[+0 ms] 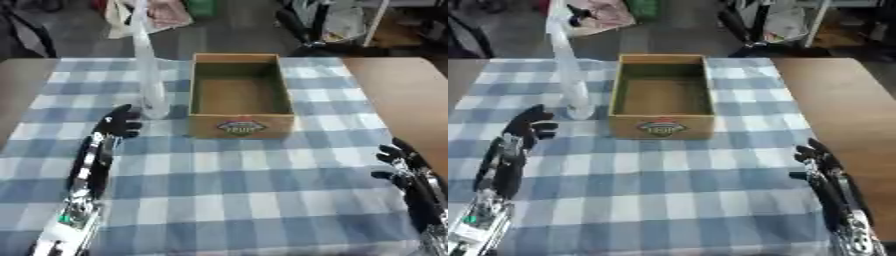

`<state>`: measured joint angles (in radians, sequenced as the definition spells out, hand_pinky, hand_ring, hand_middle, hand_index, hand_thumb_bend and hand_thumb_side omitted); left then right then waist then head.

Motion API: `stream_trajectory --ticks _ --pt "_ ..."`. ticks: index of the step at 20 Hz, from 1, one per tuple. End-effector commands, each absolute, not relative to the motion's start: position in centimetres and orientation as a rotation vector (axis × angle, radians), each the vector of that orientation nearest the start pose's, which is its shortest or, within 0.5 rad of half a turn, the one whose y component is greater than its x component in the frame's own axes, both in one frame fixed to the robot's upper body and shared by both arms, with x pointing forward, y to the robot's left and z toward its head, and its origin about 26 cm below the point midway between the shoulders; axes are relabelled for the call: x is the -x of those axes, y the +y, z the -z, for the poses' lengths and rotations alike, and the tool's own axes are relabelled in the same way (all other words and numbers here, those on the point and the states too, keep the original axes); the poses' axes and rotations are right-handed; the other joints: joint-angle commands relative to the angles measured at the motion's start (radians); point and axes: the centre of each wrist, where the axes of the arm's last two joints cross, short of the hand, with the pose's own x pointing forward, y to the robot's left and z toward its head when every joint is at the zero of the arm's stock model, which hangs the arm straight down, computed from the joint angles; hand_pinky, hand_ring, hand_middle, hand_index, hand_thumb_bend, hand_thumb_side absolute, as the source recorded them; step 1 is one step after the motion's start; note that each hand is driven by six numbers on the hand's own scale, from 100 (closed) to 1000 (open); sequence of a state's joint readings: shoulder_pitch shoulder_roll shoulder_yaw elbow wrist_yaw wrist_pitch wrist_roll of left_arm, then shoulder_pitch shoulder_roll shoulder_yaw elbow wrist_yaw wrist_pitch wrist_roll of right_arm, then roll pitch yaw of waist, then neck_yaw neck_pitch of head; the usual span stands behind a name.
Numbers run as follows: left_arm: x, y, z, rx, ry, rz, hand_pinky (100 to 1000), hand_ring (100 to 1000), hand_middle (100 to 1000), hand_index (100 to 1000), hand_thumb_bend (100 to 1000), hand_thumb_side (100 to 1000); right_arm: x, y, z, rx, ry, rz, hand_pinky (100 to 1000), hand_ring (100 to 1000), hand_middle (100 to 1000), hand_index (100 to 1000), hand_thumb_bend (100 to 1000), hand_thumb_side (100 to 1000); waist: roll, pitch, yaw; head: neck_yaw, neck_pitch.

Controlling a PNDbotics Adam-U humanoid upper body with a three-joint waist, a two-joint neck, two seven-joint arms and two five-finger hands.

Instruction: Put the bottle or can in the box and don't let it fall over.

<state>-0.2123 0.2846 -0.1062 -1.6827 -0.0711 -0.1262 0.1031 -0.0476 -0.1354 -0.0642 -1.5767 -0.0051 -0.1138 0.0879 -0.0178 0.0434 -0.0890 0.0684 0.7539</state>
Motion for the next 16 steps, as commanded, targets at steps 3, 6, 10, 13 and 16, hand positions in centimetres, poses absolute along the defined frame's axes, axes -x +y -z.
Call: stream_trajectory --ticks 3,6,10,13,16 --pt "-34.2 27.6 -11.0 -0.337 -1.985 0.399 754 744 742 903 475 873 -29.0 -28.9 -1.5 0.081 -1.749 -0.171 665 865 821 961 100 662 0.003 -0.007 -0.012 0.006 -0.006" --pt "-35.6 28.6 -10.7 -0.462 -1.909 0.448 758 752 751 911 492 803 -29.1 -28.9 -1.6 0.079 -1.751 -0.173 665 865 821 961 100 662 0.005 -0.007 -0.026 0.007 -0.005" --pt "-37.0 29.3 -10.7 -0.673 -1.834 0.444 758 755 755 919 525 722 -29.1 -28.9 -1.5 0.076 -1.750 -0.175 666 865 821 962 100 662 0.006 -0.008 -0.040 0.009 -0.005" --pt "-37.6 29.3 -11.0 -0.760 -1.818 0.385 757 755 756 921 556 704 -29.1 -28.9 -1.5 0.074 -1.750 -0.174 666 865 820 962 100 663 0.007 -0.009 -0.047 0.010 -0.006" --pt "-38.0 29.2 -11.0 -0.775 -1.809 0.342 755 754 756 921 572 712 -29.1 -28.8 -1.5 0.072 -1.747 -0.175 666 865 820 962 100 664 0.007 -0.011 -0.051 0.011 -0.006"
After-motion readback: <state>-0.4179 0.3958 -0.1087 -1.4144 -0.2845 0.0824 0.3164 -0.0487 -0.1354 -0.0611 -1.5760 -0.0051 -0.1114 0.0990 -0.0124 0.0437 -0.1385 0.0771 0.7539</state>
